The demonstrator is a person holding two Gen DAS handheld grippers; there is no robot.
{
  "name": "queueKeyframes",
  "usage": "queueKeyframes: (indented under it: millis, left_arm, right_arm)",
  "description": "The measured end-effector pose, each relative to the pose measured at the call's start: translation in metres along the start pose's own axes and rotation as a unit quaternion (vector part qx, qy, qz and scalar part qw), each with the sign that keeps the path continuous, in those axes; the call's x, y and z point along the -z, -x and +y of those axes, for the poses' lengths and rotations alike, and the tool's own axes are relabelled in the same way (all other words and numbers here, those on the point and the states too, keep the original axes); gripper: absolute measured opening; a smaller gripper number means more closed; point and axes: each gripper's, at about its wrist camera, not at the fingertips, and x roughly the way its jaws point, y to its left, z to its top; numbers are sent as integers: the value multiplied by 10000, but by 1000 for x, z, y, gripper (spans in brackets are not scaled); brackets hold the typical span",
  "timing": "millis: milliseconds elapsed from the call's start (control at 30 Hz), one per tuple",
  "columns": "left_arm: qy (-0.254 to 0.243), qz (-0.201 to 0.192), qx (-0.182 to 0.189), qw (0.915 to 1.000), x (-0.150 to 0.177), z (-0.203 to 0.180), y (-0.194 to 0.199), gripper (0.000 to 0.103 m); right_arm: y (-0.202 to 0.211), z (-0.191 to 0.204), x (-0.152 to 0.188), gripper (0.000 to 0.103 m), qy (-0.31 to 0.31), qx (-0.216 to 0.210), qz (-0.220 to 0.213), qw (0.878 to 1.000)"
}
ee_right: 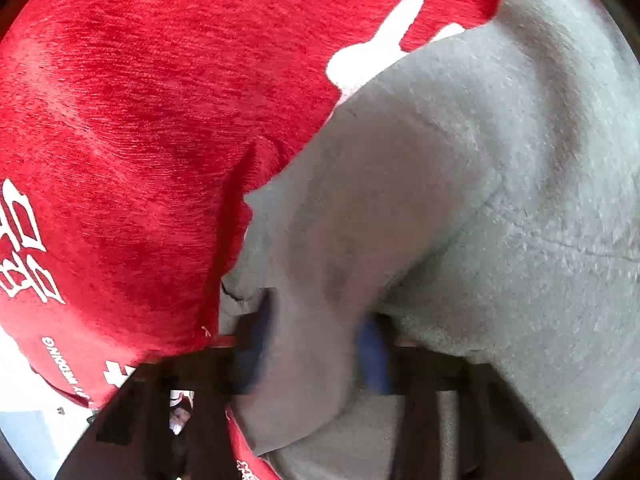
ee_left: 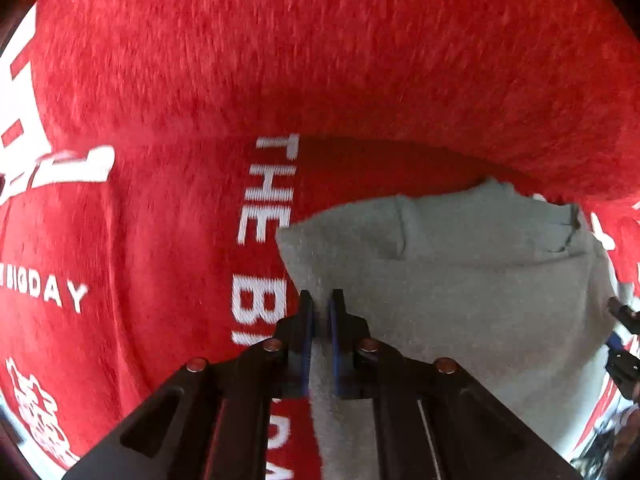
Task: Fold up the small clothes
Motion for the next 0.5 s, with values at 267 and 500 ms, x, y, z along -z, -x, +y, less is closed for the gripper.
queueKeyframes:
  millis: [267,500]
  left_arm:
    - [-136,151,202,9996,3,18,-8,9]
    - [-227,278,540,9979,-12,37,-6,9]
  right_arm:
    - [-48,45,111,87,874,-769,1657,9793]
    - [-121,58,174,19,425,-743,2041,9752]
